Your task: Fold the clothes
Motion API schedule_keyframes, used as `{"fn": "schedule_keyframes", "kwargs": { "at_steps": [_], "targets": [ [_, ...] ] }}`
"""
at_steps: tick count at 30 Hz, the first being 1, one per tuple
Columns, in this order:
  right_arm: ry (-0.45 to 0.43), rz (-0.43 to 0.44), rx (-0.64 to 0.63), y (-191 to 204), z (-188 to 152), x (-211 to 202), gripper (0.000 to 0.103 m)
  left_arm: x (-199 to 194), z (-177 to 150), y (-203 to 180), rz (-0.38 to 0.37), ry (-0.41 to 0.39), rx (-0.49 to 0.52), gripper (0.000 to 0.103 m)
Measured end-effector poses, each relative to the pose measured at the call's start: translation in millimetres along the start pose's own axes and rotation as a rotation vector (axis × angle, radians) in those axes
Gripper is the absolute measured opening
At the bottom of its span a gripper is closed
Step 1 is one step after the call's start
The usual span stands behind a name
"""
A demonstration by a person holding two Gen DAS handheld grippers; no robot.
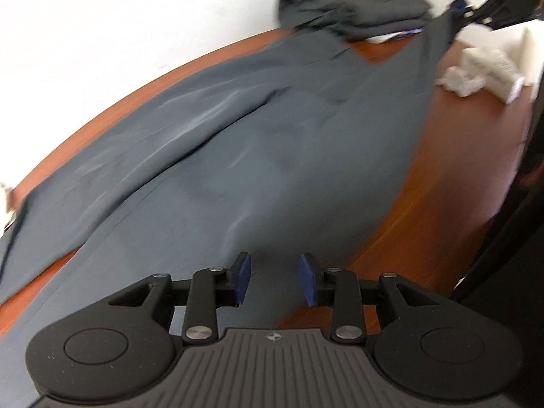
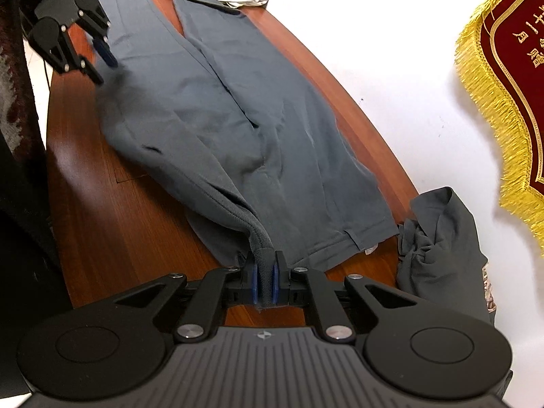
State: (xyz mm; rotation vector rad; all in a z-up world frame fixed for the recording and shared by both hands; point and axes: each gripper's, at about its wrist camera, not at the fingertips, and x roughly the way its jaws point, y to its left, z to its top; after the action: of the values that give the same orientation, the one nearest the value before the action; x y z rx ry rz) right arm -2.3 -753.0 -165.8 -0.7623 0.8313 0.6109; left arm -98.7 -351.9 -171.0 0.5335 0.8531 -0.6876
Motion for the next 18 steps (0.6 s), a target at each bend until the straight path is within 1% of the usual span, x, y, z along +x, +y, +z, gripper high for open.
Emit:
{"fn": "schedule_keyframes", "kwargs": {
  "at_steps": [1, 4, 8, 11, 15, 18],
  "targets": [
    [0.001, -0.003, -0.001, 0, 0, 0, 0.009, -2, -7, 5, 0.019, 0.011, -0.001, 0.032],
    [0.008, -0.009, -0.004, 1, 1, 1, 0.009, -6, -27, 15, 0.032, 0.058, 0.033, 0.032],
    [0.017, -0.013, 0.001, 1, 2, 1, 0.009, -16, -48, 14, 0.010, 0.098, 0.107, 0.032],
    [0.022, -0.015, 0.007, 1, 2, 1, 0.009, -16, -56, 9, 0.017, 0.116, 0.149, 0.032],
    [0.031, -0.019, 0.012, 3, 1, 1, 0.009, -10, -60, 6, 0.032, 0.113, 0.185, 0.032],
    [0.033, -0.022, 0.017, 4, 0, 1, 0.009, -3, -61, 5, 0.024, 0.114, 0.217, 0.032]
  ]
}}
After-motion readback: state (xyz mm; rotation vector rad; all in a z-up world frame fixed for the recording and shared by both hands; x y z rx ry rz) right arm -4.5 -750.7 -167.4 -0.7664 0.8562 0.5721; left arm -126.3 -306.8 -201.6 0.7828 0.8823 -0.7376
